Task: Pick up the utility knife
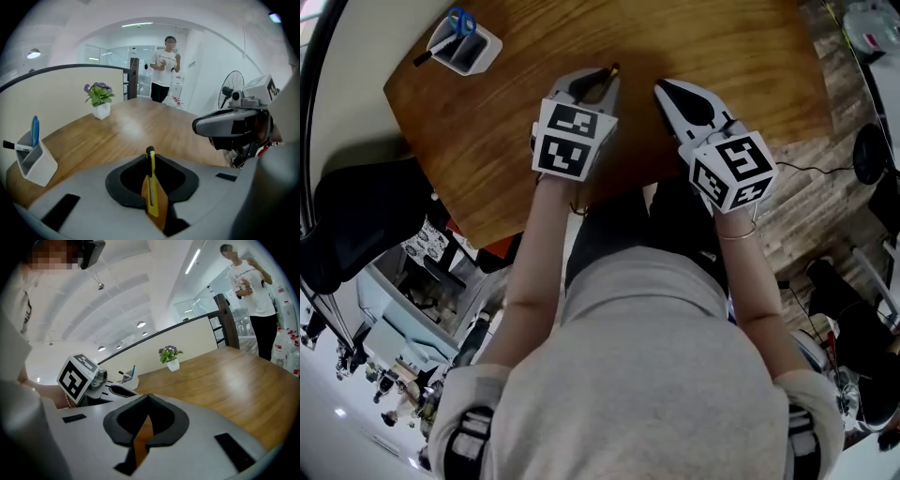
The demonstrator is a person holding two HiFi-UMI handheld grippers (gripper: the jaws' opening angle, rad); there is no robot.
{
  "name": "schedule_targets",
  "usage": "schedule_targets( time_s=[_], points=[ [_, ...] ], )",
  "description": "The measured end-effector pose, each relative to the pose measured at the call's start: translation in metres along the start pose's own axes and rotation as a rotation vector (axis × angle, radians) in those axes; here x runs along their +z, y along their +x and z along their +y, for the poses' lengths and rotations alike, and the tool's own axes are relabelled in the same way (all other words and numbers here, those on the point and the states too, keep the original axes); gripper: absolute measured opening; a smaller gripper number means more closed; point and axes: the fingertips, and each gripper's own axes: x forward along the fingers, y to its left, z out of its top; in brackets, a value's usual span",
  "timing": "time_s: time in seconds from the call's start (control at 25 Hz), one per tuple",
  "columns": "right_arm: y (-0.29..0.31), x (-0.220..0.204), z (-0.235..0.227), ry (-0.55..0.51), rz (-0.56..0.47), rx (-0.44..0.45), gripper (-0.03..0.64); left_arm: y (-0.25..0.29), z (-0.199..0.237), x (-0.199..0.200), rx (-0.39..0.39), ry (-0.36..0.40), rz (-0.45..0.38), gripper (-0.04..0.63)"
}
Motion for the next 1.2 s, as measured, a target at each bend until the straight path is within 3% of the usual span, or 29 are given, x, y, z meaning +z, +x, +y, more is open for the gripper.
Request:
schedule_targets(
  time_s=[0.72,1.2],
  points=[
    [0.007,0.051,0.058,-0.186,-0.024,0.132,0.011,-0.093,0.032,0.043,0.138,-0.146,-0.284,0.067],
    [0.009,0.074,0.100,-0.298,-0.046,0.207,0.011,-0.158,0.041,0.057,0.169,-0.228,-0.483,0.067]
  ],
)
